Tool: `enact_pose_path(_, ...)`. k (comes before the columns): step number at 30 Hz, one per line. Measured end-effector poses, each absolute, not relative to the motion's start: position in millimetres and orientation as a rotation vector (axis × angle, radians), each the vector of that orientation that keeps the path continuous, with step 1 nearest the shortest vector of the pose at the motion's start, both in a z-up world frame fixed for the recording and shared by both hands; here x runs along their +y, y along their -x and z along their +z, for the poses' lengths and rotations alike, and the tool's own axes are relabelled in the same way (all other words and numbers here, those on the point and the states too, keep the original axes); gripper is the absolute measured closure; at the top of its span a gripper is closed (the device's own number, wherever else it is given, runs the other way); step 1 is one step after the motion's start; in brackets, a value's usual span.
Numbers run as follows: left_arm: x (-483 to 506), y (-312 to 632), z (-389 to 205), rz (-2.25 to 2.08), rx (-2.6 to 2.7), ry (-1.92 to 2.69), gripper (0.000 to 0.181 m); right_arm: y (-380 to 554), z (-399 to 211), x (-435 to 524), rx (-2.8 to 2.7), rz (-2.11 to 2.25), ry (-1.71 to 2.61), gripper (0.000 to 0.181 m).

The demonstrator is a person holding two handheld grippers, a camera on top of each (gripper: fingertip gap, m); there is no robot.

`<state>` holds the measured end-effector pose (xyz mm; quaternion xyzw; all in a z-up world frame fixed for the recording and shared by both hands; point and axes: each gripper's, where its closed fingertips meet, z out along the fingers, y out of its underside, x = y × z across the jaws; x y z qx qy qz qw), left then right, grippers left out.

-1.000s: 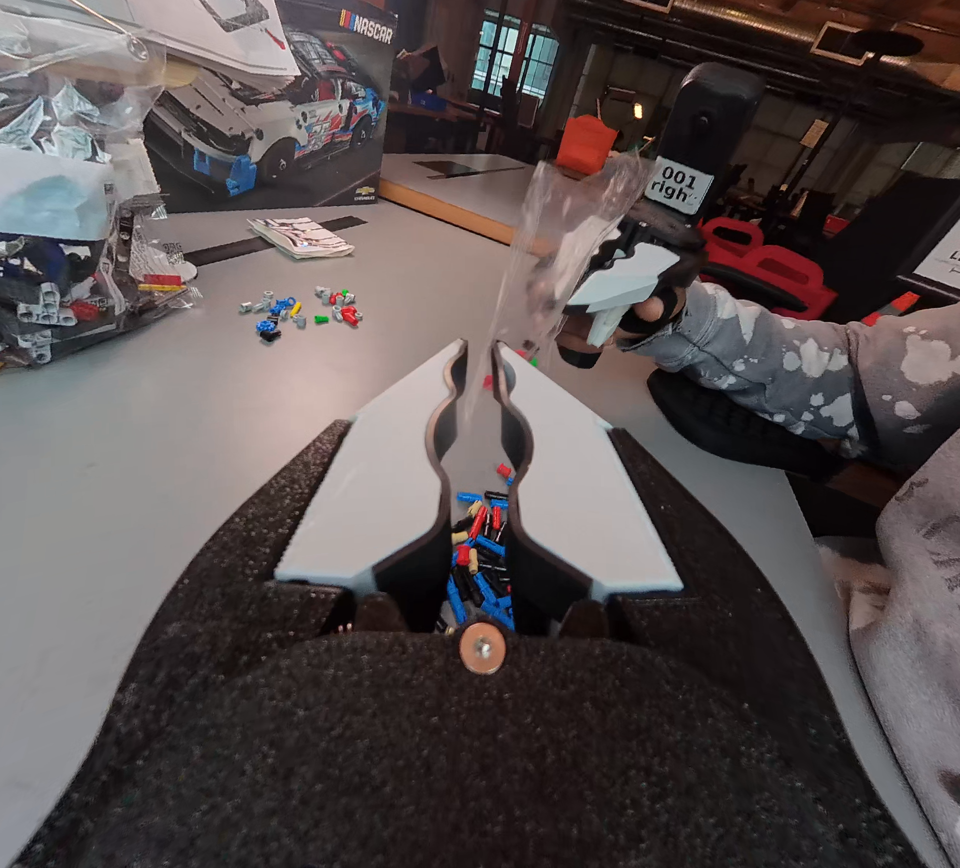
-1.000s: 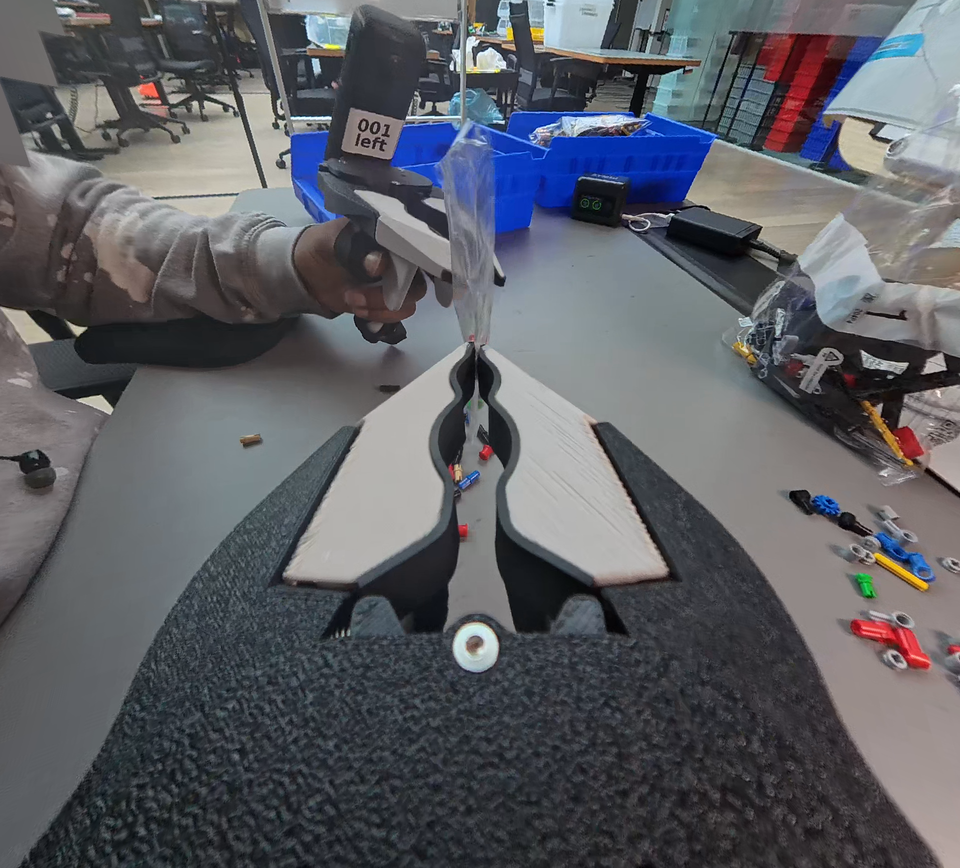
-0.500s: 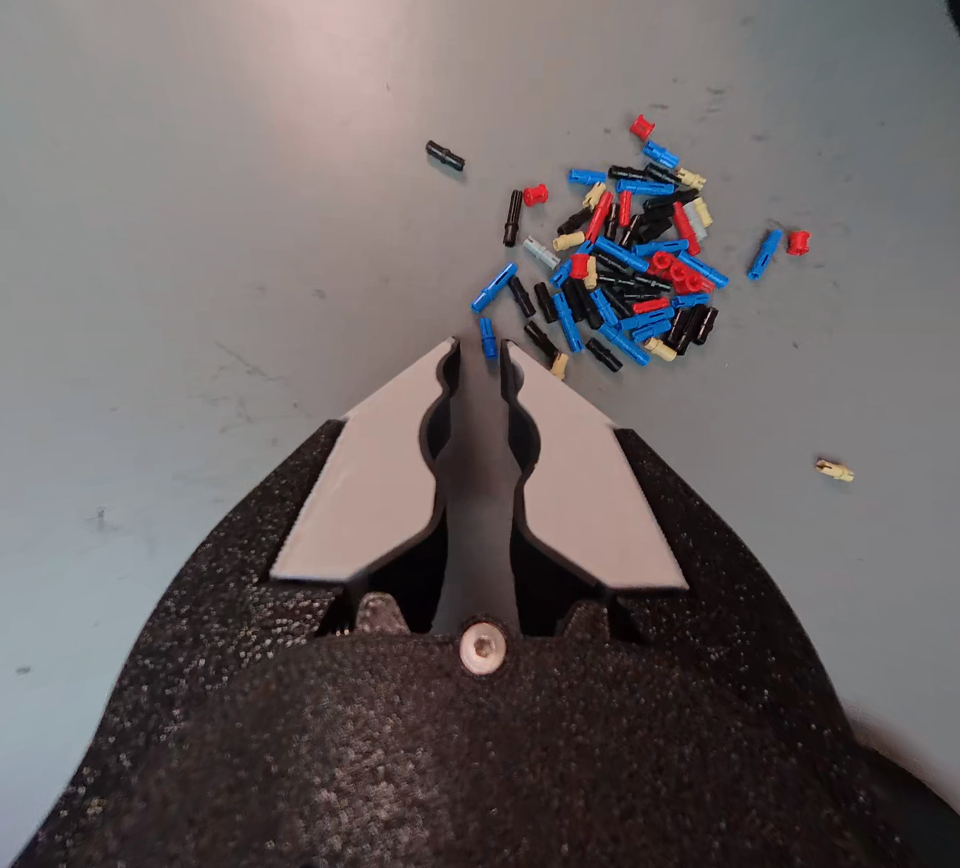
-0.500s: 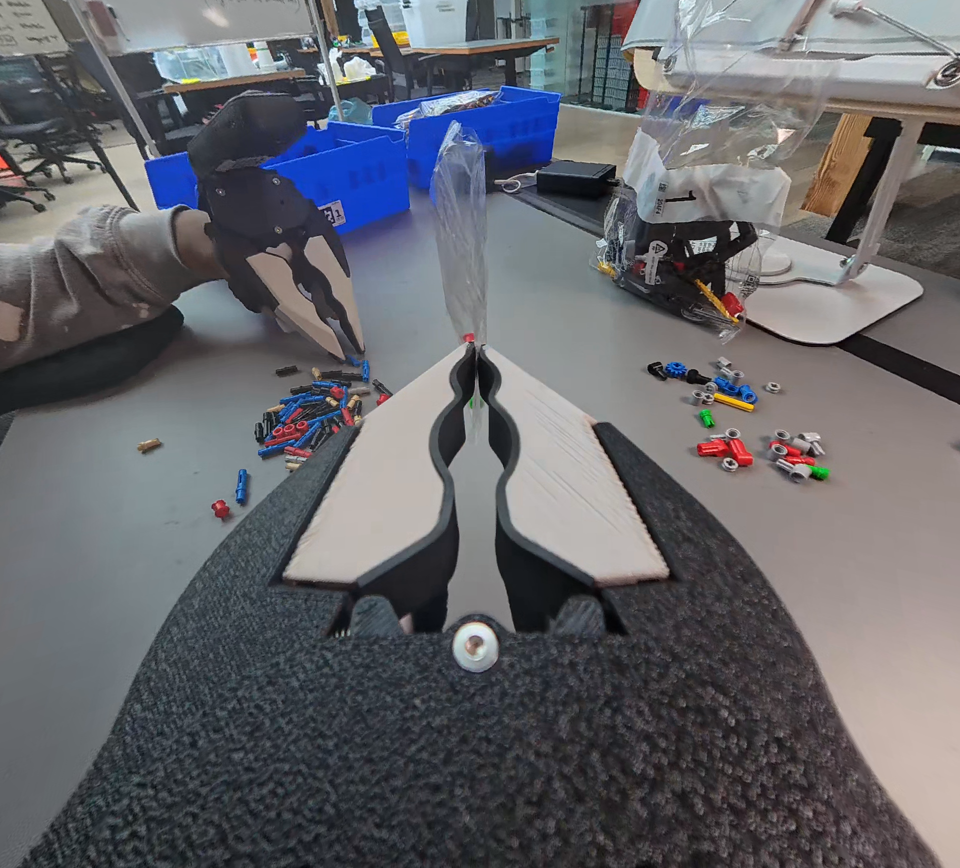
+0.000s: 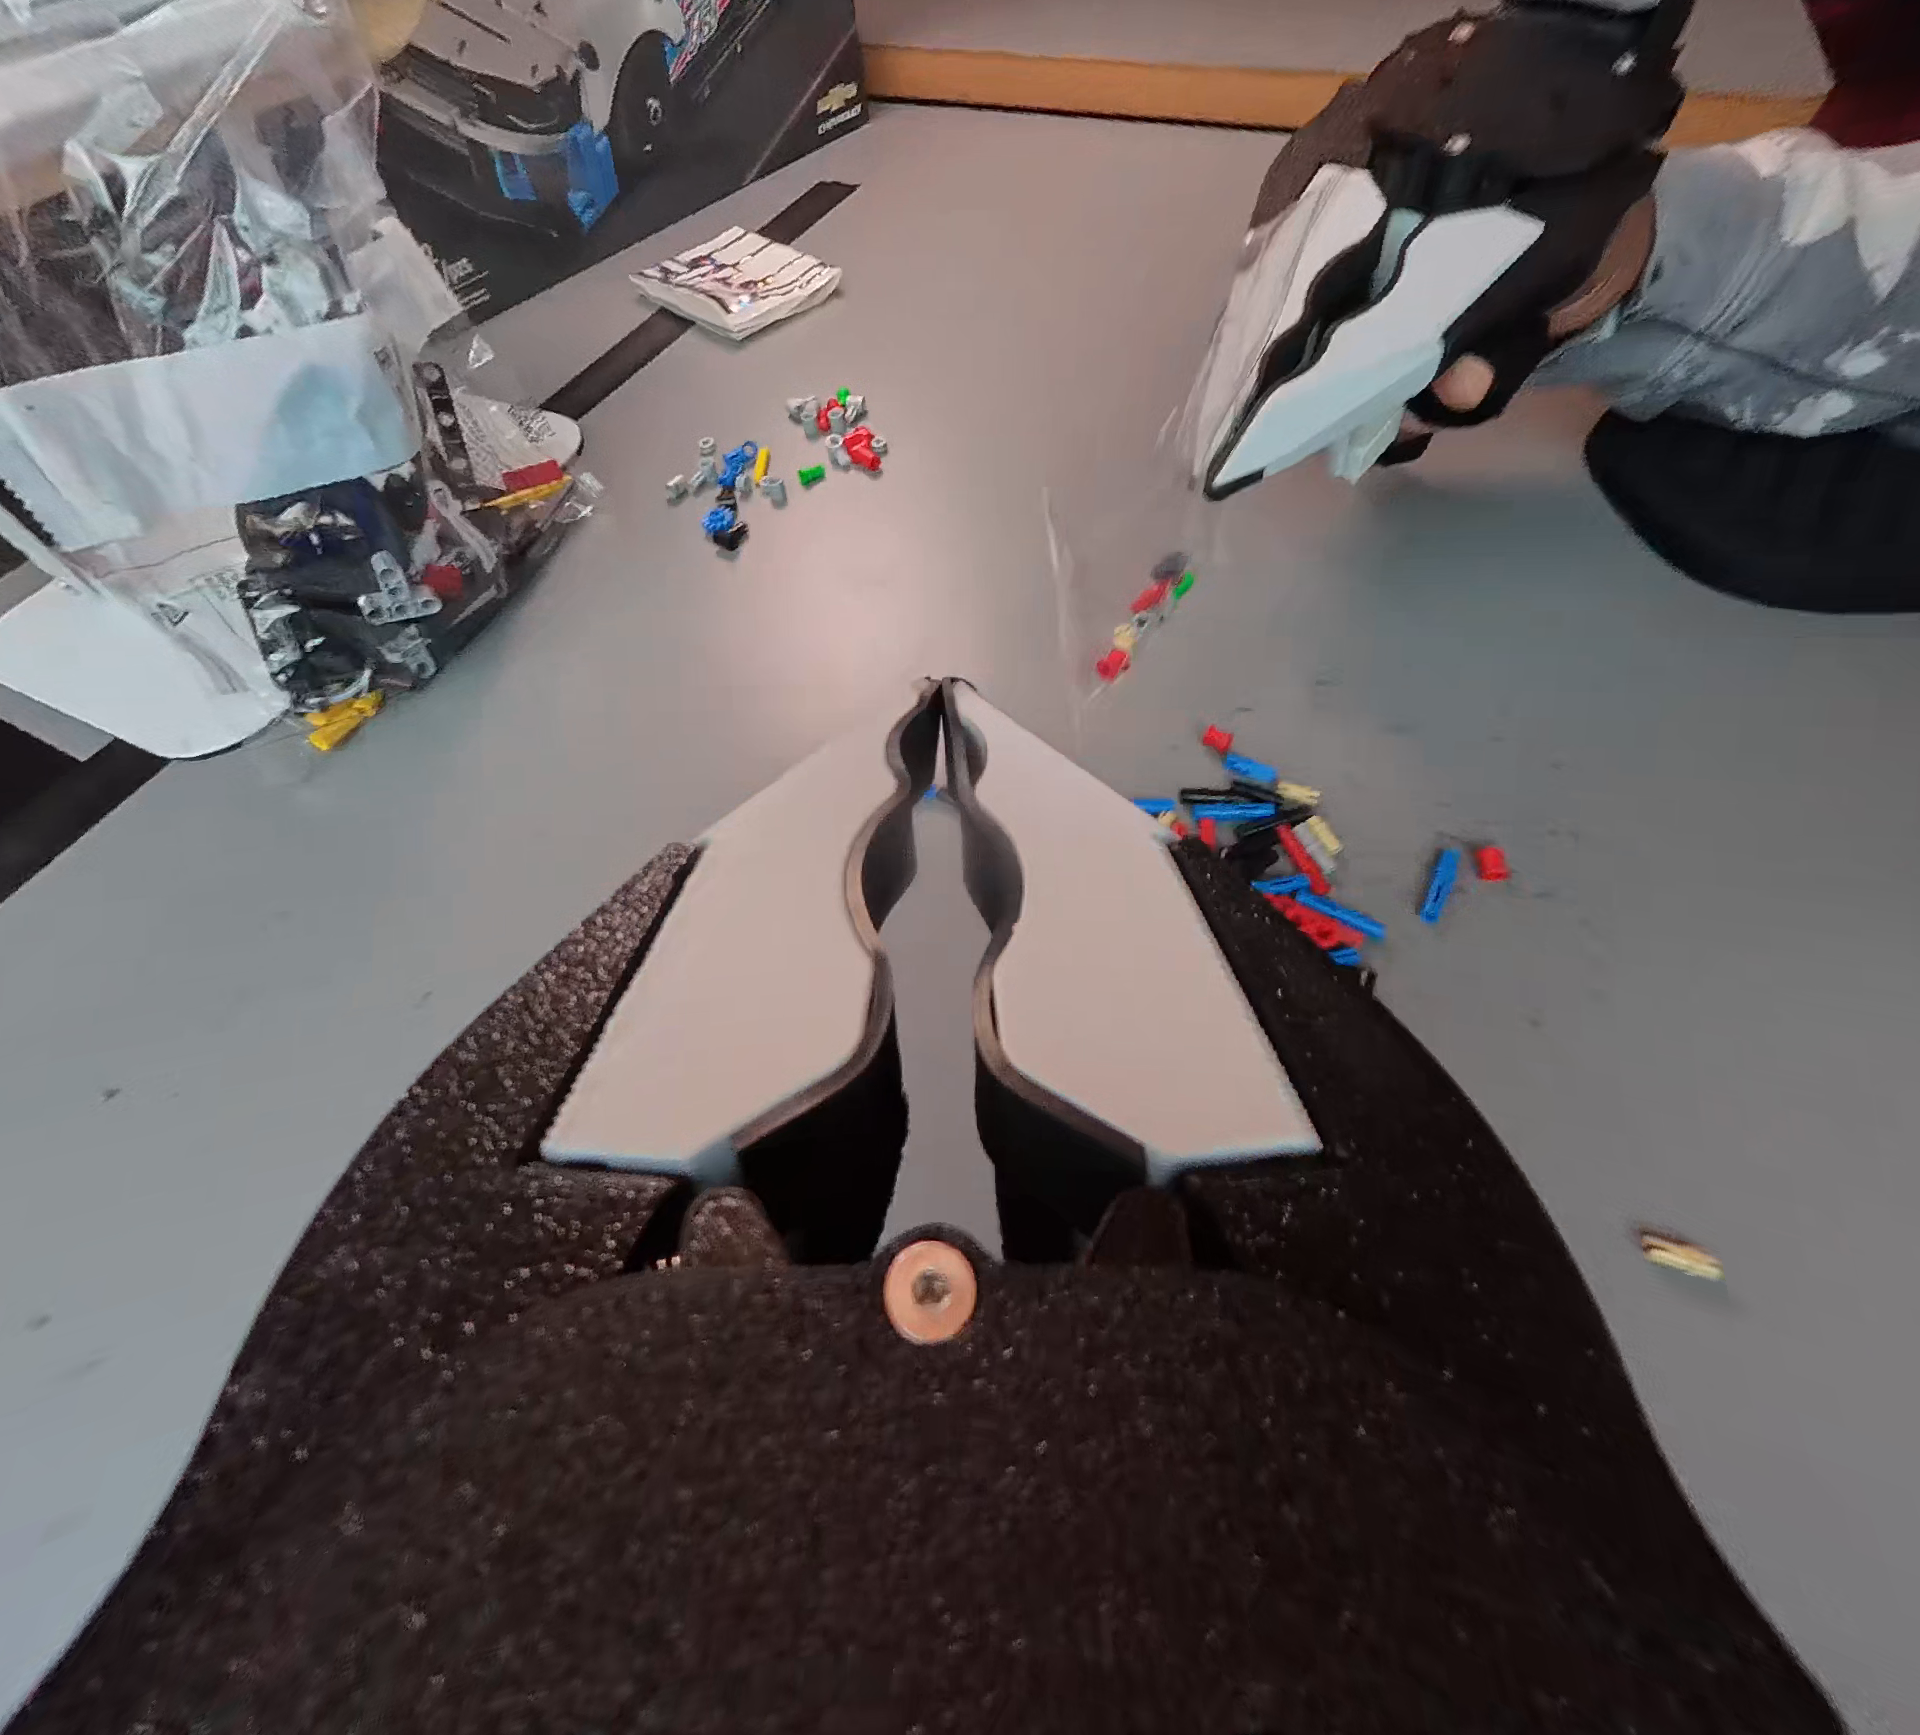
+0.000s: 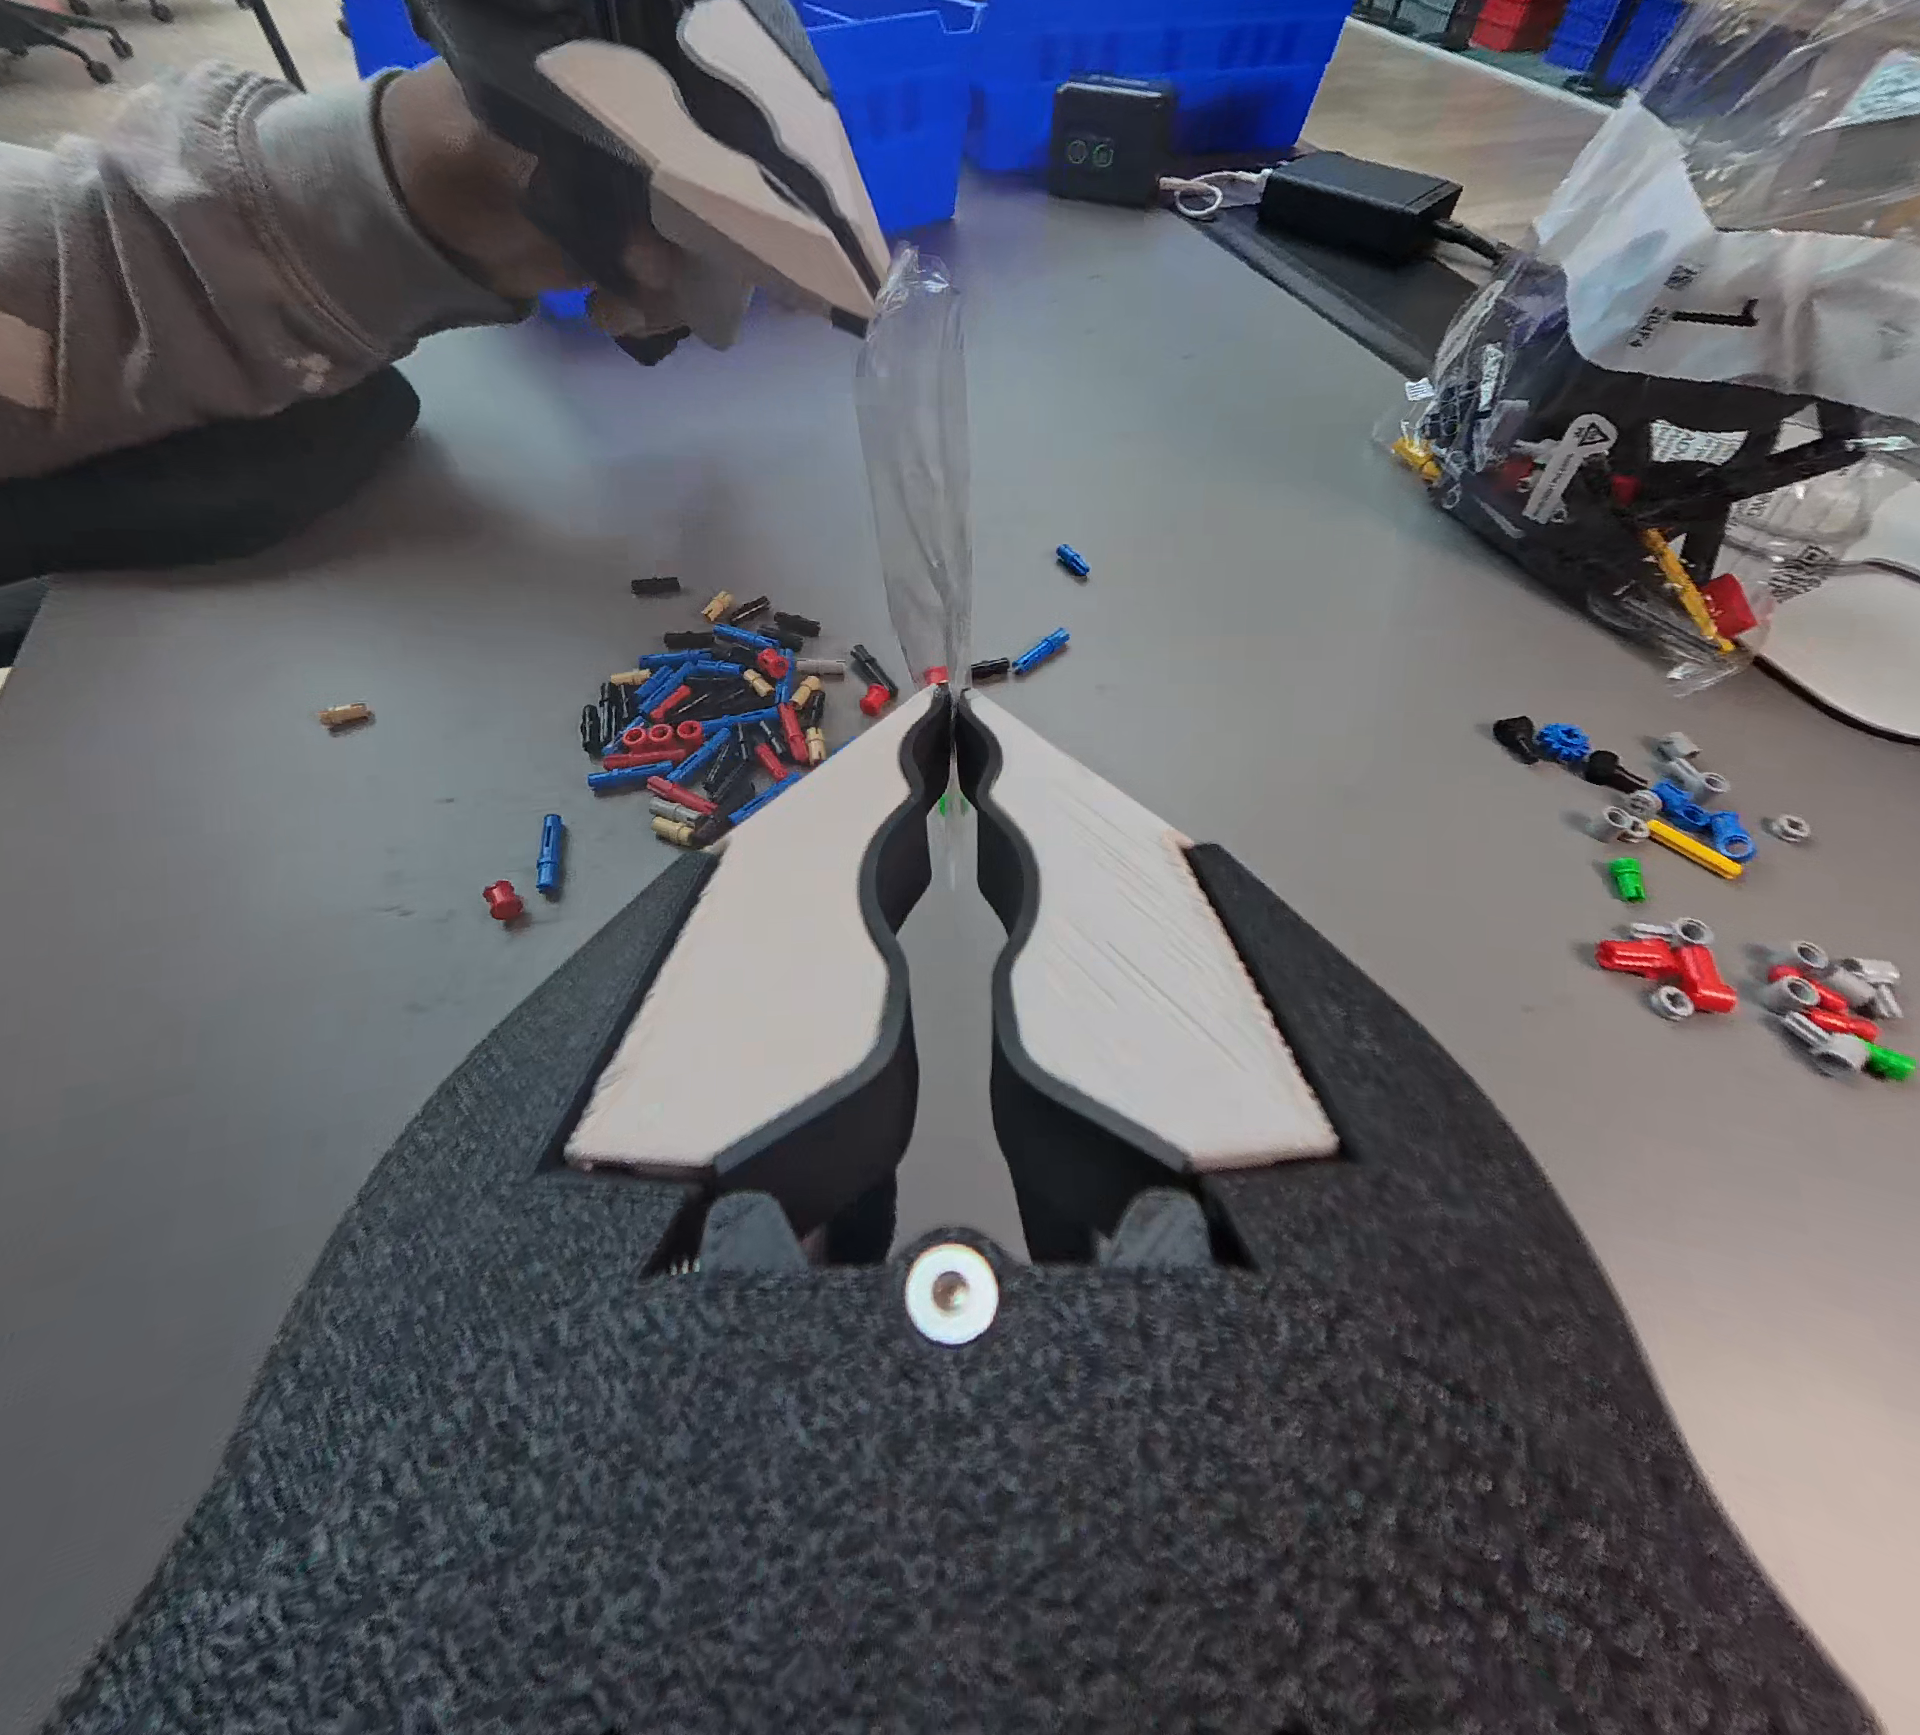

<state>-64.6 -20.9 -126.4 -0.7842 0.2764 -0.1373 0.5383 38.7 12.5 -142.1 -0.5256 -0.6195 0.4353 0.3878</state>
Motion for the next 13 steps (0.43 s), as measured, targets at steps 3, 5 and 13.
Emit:
enact_pose_path(3, -2, 94, -169, -0.238, 0.621, 2.006, 0.171, -44, -138, 31, -1.498, 1.113, 1.387, 0.181)
enact_pose_path(5, 12, 110, -190, -0.278, 0.534, 2.092, 0.159, -47, -138, 37, -1.472, 1.114, 1.399, 0.181)
enact_pose_path(13, 57, 112, -207, -0.394, 0.656, 2.199, 0.147, -50, -136, 41, -1.458, 1.115, 1.391, 0.181)
